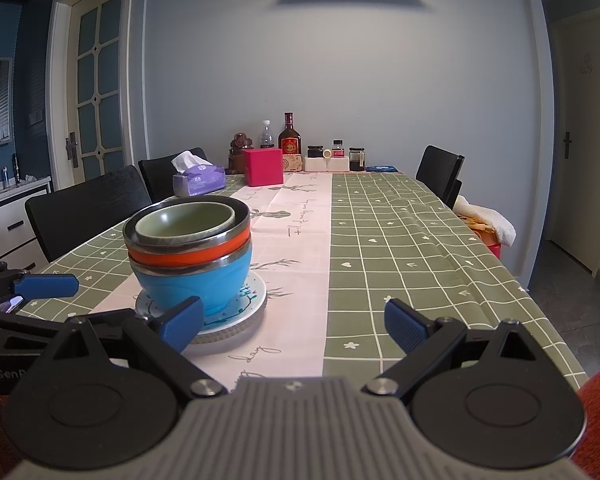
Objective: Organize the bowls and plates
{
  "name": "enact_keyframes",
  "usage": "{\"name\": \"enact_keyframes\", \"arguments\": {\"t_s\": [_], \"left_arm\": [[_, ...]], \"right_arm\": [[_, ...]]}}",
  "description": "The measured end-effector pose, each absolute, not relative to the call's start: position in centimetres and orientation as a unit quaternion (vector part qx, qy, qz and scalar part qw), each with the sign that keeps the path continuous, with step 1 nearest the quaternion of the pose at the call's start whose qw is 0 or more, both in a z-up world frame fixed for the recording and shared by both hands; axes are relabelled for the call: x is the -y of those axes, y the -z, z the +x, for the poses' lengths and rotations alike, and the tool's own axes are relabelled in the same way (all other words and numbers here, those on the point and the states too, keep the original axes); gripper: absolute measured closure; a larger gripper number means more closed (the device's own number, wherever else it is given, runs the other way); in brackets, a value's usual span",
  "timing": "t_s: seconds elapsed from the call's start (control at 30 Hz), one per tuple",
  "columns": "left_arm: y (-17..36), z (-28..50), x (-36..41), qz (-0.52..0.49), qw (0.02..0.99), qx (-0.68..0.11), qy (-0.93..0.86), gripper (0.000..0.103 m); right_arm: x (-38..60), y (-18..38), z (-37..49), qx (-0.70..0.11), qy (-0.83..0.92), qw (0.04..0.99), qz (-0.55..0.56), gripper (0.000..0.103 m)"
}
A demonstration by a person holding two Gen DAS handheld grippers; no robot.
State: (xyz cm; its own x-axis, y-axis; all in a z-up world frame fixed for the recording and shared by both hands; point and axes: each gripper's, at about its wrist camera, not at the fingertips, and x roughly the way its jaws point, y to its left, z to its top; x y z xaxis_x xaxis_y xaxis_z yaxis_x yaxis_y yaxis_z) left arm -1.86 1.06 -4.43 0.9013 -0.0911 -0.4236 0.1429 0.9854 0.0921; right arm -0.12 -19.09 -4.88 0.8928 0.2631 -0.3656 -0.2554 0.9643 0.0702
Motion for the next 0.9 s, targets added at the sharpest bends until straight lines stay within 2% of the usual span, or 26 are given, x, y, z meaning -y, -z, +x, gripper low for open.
{"name": "enact_keyframes", "arguments": {"t_s": [0.9], "left_arm": [[3.97,-2.19,-1.21,0.059,0.978,-0.198,0.039,0.012]], "right_arm": [[18.90,5.06,0.05,-0.191,-0.128,0.973,0.005,0.008]]}}
